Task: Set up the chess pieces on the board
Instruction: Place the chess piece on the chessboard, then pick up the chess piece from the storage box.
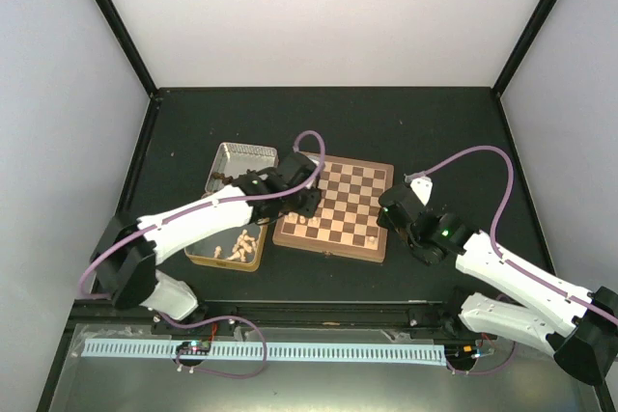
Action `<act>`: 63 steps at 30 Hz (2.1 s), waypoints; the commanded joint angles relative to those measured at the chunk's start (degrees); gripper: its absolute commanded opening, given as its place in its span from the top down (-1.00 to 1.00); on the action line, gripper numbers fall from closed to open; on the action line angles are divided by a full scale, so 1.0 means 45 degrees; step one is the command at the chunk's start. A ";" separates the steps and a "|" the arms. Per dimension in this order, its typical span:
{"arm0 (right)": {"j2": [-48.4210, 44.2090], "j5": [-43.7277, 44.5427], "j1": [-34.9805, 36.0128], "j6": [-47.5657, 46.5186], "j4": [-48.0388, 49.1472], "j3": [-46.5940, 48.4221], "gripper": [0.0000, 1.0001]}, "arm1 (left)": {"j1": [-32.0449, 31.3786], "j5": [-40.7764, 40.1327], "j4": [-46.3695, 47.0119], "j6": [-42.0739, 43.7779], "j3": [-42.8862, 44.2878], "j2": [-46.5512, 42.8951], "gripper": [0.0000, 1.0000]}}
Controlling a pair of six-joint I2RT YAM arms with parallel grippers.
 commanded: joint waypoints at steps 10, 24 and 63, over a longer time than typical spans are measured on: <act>0.0225 -0.0064 -0.0093 -0.0128 0.0630 0.0037 0.30 | 0.4443 -0.1359 0.0911 -0.2563 -0.4283 -0.4797 -0.02; 0.0590 -0.0213 -0.0114 -0.0214 0.0696 0.0165 0.30 | 0.6078 0.0605 0.0640 -0.3320 -0.6603 -0.4611 0.07; 0.0608 -0.0293 -0.0108 -0.0281 0.0967 -0.0041 0.30 | 0.6136 -0.0930 0.0110 -0.2392 -0.5522 -0.3465 0.96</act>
